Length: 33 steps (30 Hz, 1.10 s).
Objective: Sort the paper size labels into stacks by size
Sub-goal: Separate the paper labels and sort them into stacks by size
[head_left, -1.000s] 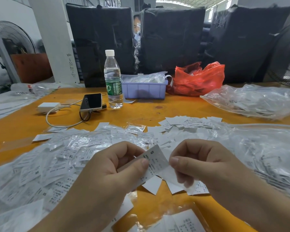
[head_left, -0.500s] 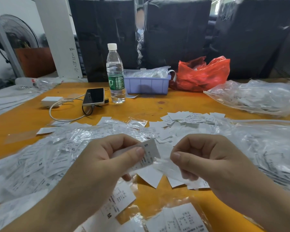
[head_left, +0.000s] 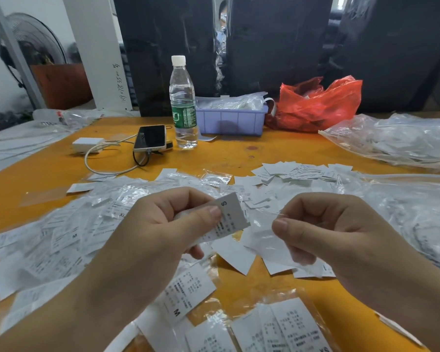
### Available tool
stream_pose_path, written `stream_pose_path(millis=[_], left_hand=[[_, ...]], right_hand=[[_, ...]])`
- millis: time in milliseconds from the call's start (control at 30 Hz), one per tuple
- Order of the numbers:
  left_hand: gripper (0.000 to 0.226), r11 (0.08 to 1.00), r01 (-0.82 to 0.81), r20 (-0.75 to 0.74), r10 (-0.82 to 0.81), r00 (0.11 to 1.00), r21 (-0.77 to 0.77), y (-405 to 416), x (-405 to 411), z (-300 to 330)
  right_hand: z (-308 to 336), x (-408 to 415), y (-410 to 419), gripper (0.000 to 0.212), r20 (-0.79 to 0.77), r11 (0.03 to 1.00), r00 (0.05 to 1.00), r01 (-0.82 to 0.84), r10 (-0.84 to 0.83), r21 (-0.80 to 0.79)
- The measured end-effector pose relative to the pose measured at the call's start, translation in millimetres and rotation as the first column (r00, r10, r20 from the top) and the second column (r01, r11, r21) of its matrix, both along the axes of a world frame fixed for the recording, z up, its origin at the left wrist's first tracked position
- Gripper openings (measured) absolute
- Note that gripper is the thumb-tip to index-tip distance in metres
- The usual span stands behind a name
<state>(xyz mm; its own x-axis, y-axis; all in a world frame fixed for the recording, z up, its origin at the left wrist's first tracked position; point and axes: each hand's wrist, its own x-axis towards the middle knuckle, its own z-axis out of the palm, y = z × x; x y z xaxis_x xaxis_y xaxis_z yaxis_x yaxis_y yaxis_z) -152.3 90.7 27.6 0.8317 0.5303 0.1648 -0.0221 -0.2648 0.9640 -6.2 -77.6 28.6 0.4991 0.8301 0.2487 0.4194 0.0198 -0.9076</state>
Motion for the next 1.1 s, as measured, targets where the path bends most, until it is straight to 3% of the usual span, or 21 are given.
stream_pose_path(millis=[867,1100], left_hand=[[0.022,0.993,0.121,-0.068,-0.121,0.990,-0.013,-7.4,2.1,-4.7],[0.036,0.988,0.155,-0.120,-0.154,0.981,0.004,-7.5,2.8,-6.8]], right_hand=[[-5.2,-7.0,0.1,0.034,0.016,0.999,1.000,0.027,-0.027,0.018],[-2.6,-10.1,-0.5,0.020,0.016,0.998,0.998,0.056,-0.056,0.028]])
